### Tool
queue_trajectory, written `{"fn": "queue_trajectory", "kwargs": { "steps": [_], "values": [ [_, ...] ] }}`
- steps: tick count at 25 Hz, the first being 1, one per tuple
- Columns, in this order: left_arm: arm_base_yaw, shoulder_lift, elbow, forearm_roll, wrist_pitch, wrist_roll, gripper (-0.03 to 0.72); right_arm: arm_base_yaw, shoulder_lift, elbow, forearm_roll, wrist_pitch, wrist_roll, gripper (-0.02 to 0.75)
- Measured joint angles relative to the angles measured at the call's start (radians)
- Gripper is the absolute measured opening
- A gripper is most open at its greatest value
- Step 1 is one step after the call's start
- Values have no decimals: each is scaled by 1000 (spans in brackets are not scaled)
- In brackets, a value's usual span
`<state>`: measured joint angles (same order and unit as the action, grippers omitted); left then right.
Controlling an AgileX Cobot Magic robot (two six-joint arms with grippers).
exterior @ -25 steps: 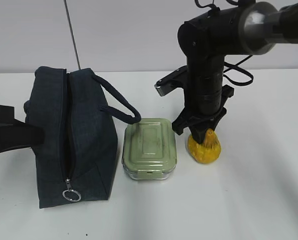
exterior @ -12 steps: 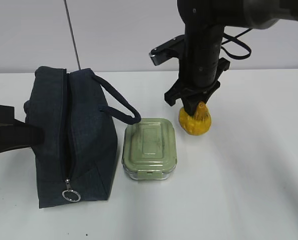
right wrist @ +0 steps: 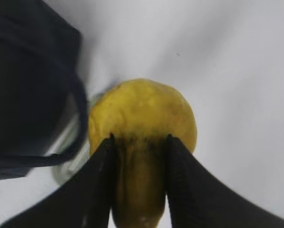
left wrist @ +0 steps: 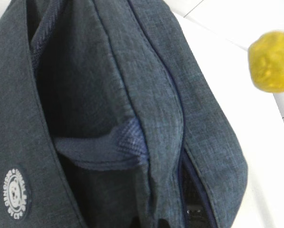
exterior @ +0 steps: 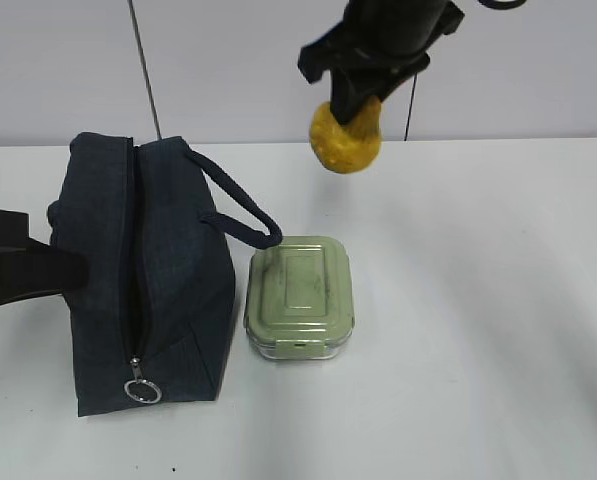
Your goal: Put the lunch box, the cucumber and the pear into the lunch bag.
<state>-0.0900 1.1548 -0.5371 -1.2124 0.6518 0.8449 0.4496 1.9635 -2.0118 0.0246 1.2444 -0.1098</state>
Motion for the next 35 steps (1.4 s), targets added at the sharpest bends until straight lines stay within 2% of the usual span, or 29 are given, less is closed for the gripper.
{"fn": "queue_trajectory", "kwargs": {
  "steps": [6,16,23,29,35],
  "values": [
    [0,0,0,0,-7,0,-13,9,-9,-65,392,5,-78,256],
    [0,0,0,0,-10,0,-13,26,82,-71,795,7,-256,254],
    [0,0,0,-1,-10,0,-13,26,229,-71,830,-10,-289,254],
    [0,0,0,-4,-10,1,-13,26,296,-71,692,-44,-275,254],
    [0,0,0,-7,-12,1,-13,35,309,-71,702,-107,-259,284]
  ]
}}
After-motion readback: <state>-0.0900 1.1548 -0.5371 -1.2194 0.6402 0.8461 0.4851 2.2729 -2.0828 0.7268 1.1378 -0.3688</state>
